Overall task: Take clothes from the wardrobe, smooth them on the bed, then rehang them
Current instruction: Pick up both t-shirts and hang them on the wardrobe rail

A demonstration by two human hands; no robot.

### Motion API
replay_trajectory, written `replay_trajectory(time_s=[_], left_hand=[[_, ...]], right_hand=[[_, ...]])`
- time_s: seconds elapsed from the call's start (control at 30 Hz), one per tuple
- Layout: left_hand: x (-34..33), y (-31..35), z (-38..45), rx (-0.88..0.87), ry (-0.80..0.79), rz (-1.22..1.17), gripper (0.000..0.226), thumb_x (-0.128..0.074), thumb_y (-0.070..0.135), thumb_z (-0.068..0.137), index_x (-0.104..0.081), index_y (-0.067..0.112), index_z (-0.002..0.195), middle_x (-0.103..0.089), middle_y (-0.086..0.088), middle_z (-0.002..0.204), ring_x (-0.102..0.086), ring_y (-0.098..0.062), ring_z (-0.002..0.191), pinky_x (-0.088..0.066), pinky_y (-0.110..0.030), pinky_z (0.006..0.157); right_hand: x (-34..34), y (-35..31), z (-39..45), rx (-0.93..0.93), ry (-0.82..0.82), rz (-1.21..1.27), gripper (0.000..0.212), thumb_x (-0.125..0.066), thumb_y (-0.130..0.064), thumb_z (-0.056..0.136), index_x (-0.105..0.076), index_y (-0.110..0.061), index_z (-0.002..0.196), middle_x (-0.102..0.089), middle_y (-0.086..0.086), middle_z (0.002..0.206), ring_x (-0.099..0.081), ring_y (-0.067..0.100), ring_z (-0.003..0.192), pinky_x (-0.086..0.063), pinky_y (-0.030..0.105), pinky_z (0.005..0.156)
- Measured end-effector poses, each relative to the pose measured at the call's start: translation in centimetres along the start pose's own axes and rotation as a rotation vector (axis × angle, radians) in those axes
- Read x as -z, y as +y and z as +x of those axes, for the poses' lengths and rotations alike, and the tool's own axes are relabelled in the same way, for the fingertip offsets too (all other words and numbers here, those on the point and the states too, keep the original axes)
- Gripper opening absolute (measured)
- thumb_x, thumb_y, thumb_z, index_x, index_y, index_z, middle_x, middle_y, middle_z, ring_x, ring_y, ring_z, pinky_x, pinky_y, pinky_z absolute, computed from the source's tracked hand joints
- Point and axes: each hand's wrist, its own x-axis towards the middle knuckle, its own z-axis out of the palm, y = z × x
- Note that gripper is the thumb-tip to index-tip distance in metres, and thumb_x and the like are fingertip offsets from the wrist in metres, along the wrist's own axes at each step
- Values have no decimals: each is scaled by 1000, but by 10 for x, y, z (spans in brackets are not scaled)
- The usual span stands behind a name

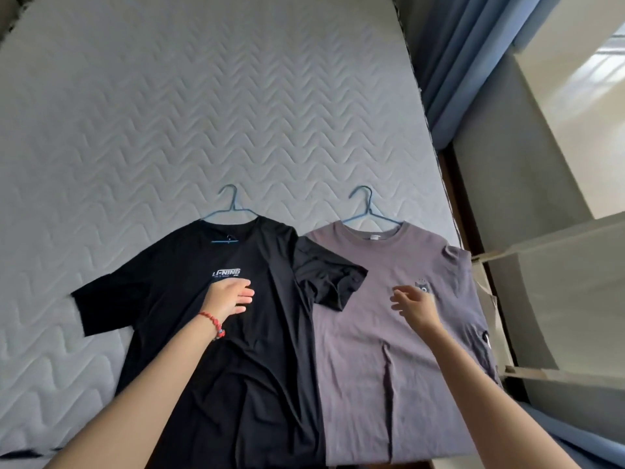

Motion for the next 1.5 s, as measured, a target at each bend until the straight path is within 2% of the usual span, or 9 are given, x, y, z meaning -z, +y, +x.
replay_trajectory(time_s=[0.13, 0.27, 0.4, 0.7, 0.97, 1.1, 1.2, 1.3, 1.5], left_hand=[[-9, 22, 60, -62, 27, 94, 18, -51, 16, 88, -63, 6, 97, -67, -13, 86, -61, -21, 79, -46, -28, 67], [-18, 34, 128, -128, 119, 199, 16, -53, 30, 69, -64, 19, 71, -68, -13, 90, -61, -25, 89, -47, -36, 82], [-31, 37, 212, -195, 278, 216, 20, -52, 16, 84, -69, 5, 87, -68, -19, 98, -60, -31, 94, -45, -39, 90], [-58, 36, 322, -262, 520, 450, 29, -40, 12, 88, -58, -9, 78, -60, -35, 98, -56, -43, 92, -41, -38, 78], [-76, 49, 362, -168, 661, 447, 35, -55, 26, 84, -68, -4, 99, -65, -27, 107, -58, -42, 104, -46, -40, 83], [-77, 52, 362, -91, 631, 444, 35, -59, 19, 80, -63, -5, 104, -64, -23, 111, -59, -39, 104, -48, -38, 82], [-76, 54, 345, -89, 577, 358, 22, -55, 16, 80, -63, -4, 84, -65, -19, 88, -60, -33, 84, -42, -32, 71], [-78, 54, 317, -192, 562, 285, 31, -51, 11, 80, -43, 7, 50, -41, -8, 52, -41, -22, 56, -35, -29, 64], [-61, 54, 241, -324, 546, -17, 35, -55, 13, 83, -44, 12, 50, -41, 1, 52, -38, -11, 54, -33, -25, 59]], right_hand=[[-5, -15, 59, 56, 16, -63, 22, -51, -7, 91, -62, 2, 108, -63, 12, 86, -60, 23, 72, -45, 15, 57], [-13, -21, 135, 117, 51, -215, 26, -52, -14, 90, -64, -6, 112, -68, 17, 101, -62, 30, 97, -45, 33, 81], [-25, -12, 219, 215, 114, -387, 28, -50, -17, 91, -61, -9, 115, -66, 18, 112, -59, 32, 105, -39, 29, 81], [-65, 11, 329, 343, 153, -738, 45, -45, -23, 91, -39, -14, 135, -37, 11, 142, -33, 31, 130, -24, 43, 108], [-64, 8, 358, 339, 234, -828, 32, -47, -26, 92, -51, -14, 122, -44, 8, 127, -42, 29, 119, -41, 41, 85], [-60, -3, 364, 344, 229, -857, 25, -51, -24, 91, -57, -14, 113, -48, 8, 122, -44, 28, 117, -34, 33, 73], [-54, -6, 354, 350, 184, -873, 23, -49, -22, 93, -60, -9, 107, -50, 9, 121, -45, 30, 114, -38, 37, 73], [-48, -9, 332, 367, 149, -817, 20, -48, -23, 93, -60, -8, 101, -56, 13, 111, -52, 33, 101, -40, 37, 71], [-29, -31, 268, 351, 83, -612, 9, -50, -27, 91, -56, -21, 89, -65, 10, 87, -57, 30, 80, -40, 34, 62]])
